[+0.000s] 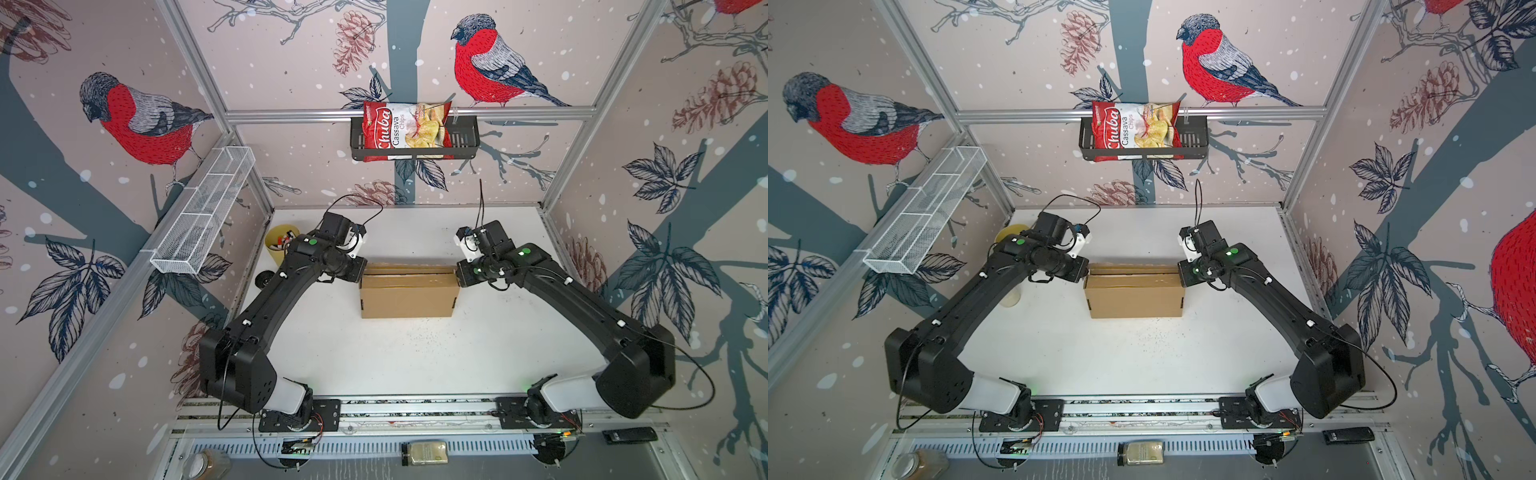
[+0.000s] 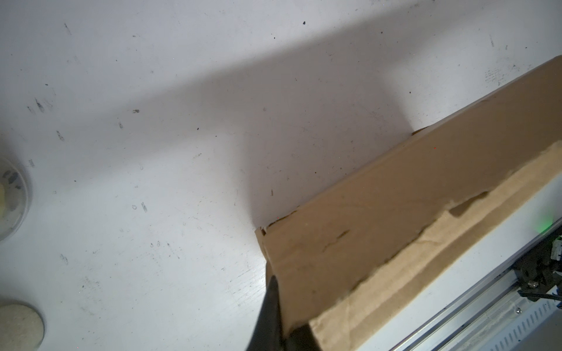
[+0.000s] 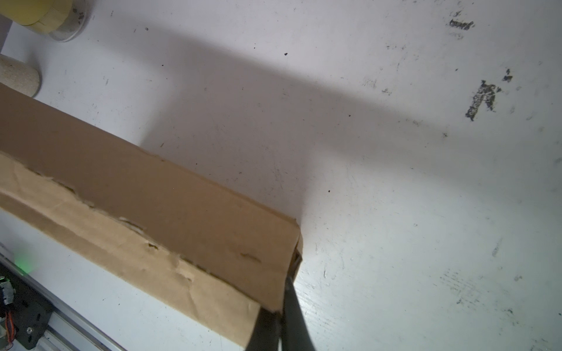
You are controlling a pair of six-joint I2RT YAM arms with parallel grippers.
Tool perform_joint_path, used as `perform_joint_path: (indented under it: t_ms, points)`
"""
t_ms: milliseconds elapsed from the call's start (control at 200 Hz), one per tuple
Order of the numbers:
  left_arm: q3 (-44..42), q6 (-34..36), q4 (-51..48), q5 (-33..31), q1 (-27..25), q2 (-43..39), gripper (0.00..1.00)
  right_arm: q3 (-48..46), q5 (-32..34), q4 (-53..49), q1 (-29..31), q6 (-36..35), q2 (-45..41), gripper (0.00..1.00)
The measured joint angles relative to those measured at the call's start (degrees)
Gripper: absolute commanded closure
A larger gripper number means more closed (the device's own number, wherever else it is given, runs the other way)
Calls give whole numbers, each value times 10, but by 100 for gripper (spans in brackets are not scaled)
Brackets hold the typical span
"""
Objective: Fold the paper box
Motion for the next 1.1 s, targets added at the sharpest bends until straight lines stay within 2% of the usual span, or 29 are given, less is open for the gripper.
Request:
perform_joint_path:
  t_ms: [415,650,1096]
  points:
    - [74,-15,-54,15,0,47,92,-7,60,1,21,20,-25,100]
    - [70,-34,-53,25,0,54,92,0,88,5,23,29,-36,100]
    - [57,-59,-34,45,0,65,94,1,93,13,20,31,-14,100]
